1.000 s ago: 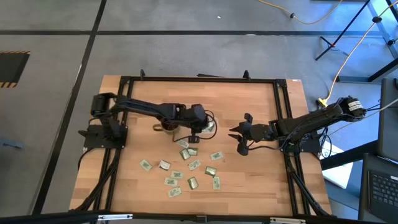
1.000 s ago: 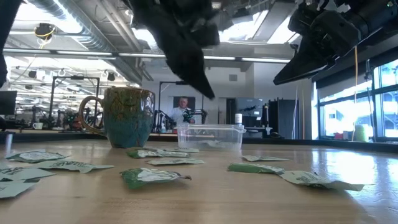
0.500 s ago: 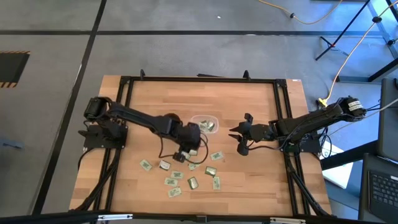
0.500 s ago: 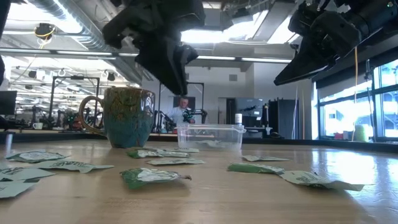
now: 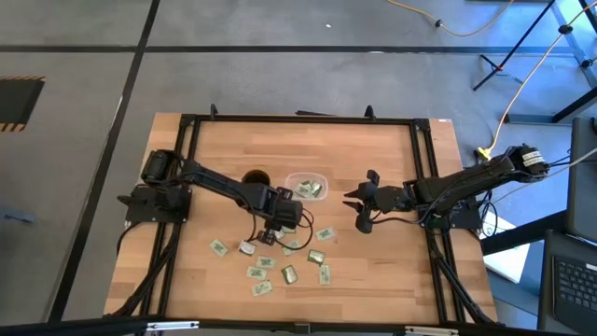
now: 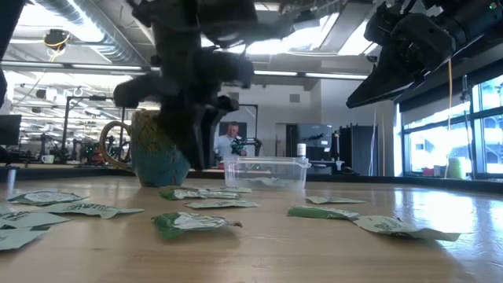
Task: Pick and place items into bin
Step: Put the light green stevia pack into the transparent bin
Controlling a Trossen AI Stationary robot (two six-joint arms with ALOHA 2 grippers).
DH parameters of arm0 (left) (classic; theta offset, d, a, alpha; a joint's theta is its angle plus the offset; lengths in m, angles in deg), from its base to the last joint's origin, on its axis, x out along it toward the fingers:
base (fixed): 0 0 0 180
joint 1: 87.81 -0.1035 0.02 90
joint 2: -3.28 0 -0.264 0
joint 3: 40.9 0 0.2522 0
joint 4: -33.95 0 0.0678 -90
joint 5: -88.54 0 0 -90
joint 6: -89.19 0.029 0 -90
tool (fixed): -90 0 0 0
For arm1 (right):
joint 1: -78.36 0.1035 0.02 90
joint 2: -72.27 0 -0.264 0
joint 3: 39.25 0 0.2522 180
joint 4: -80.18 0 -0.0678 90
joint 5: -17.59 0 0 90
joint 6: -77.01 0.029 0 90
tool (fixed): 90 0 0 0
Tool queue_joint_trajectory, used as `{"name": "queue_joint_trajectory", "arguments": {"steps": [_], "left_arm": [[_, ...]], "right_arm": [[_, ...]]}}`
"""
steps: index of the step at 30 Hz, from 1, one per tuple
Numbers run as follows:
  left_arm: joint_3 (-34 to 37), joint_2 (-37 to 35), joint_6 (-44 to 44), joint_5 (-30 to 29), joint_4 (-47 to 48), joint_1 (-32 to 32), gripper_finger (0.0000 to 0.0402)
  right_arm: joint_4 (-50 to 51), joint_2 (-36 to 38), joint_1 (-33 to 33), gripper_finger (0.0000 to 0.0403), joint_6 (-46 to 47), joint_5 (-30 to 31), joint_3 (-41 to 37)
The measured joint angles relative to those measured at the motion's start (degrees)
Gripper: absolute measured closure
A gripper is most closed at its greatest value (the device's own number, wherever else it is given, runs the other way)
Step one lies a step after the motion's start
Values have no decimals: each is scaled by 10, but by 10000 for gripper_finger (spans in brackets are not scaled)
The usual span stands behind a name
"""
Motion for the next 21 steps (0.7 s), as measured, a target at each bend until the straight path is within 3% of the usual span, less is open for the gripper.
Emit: {"name": "queue_joint_trajectory", "arguments": {"steps": [7, 21], "left_arm": [[1, 18, 8, -16, 18, -1, 314], [-2, 52, 7, -19, 21, 0, 327]], "right_arm": [[0, 0, 0, 297, -1, 0, 0], [2, 0, 0, 297, -2, 0, 0]]}}
